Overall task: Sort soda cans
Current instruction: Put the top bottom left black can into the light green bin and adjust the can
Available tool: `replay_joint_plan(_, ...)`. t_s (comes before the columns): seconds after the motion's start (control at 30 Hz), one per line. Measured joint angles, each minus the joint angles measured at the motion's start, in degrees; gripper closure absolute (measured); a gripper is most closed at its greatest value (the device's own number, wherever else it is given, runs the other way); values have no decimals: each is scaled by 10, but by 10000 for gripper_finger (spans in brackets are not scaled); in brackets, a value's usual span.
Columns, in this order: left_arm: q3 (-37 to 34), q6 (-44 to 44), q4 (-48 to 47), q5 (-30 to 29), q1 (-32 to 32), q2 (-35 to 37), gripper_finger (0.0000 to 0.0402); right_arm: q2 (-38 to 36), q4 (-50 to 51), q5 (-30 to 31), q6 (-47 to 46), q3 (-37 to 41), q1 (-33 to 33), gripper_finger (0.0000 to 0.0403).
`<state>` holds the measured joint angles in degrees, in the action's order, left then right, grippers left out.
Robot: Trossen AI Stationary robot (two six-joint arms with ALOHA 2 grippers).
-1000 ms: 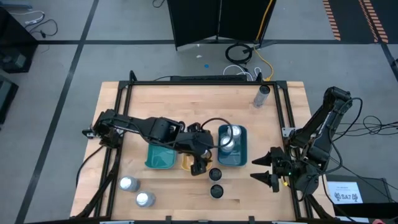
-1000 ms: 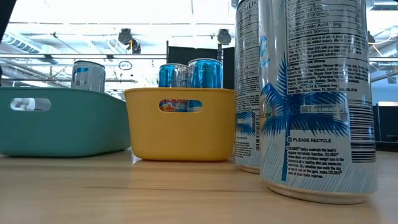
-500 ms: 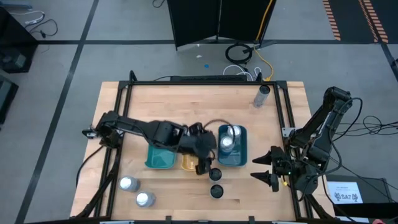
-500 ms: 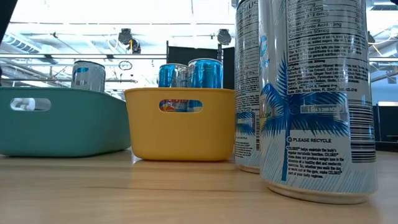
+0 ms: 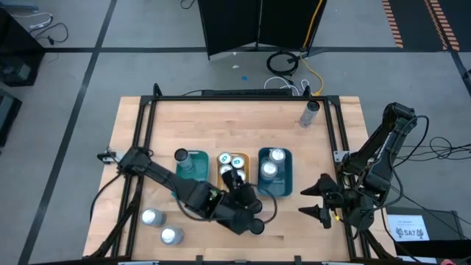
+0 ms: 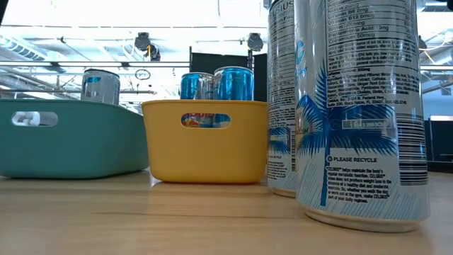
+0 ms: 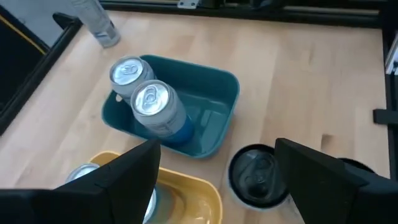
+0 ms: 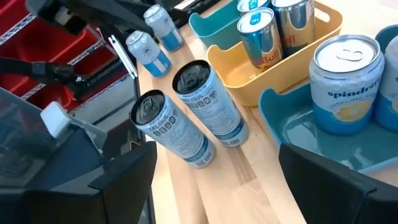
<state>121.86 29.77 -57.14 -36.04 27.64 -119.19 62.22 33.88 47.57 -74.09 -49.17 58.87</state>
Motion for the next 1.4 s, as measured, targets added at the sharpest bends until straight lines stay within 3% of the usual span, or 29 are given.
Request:
replay_joint_plan(0.2, -30, 30, 73, -2, 8, 0, 75, 0, 19, 0, -2, 0, 0, 71)
replay_joint_plan(0.4, -83, 46, 161, 38, 9, -1, 75, 0, 19, -36, 0, 0, 0, 71)
replay_joint_plan(0.73, -89, 100, 104, 77, -1, -1, 75, 0, 20, -75, 9, 0, 1, 71)
replay_joint_plan(1.1, -88, 103, 117, 162, -22, -16, 75, 0, 20, -75, 28, 0, 1, 71)
replay_joint_plan(1.4, -88, 104, 132, 175, -29, -20, 75, 0, 20, -75, 28, 0, 1, 71)
